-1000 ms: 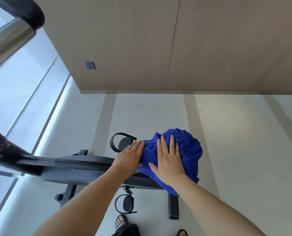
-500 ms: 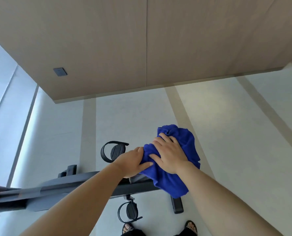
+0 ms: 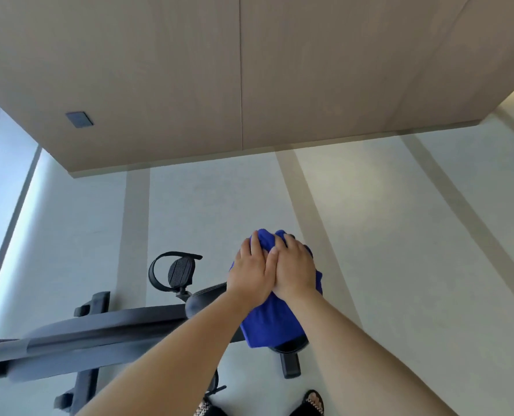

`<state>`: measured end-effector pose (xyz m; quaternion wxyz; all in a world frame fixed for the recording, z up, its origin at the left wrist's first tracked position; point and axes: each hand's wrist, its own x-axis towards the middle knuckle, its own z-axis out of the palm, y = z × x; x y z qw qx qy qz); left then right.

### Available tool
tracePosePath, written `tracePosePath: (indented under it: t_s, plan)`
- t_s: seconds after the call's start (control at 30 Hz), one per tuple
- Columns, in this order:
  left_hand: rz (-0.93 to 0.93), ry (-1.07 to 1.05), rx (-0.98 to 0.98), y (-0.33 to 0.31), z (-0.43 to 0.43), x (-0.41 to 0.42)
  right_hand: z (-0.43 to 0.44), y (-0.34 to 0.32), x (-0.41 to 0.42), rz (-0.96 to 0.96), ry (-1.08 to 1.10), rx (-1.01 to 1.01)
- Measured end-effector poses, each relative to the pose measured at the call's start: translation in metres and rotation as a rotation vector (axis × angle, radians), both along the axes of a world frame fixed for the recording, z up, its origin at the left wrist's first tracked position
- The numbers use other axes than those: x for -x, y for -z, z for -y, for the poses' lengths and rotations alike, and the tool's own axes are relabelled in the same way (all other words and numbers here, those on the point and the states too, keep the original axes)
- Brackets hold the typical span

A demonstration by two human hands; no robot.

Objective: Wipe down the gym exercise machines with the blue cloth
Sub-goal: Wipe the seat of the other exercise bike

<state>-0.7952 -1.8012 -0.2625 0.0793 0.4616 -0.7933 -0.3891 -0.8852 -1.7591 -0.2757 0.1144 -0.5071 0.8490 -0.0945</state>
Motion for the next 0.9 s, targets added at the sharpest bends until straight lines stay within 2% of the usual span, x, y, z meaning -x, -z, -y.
tracePosePath:
  t_s: [0.27,0.43,0.57,0.67,0.77,0.9]
  plan:
    - [-0.04,0.013,0.01,0.022,0.017,0.006,0.011,0.008,0.014,0.118,-0.014,0.068]
    - [-0.006,0.008,0.086,0.018,0.012,0.005,0.012,0.003,0.026,0.176,-0.085,0.07]
    - [0.016,0.03,0.156,0.011,0.001,-0.005,0.002,-0.001,0.017,0.115,-0.059,0.13]
    - [0.127,0.09,0.221,0.008,-0.008,-0.022,-0.01,-0.005,0.008,0.047,-0.046,0.163]
    - [0.245,0.176,0.321,0.007,-0.017,-0.036,-0.026,-0.007,-0.004,-0.014,-0.012,0.14]
    - [0.297,0.256,0.371,0.006,-0.022,-0.05,-0.045,-0.011,-0.02,-0.072,0.053,0.067]
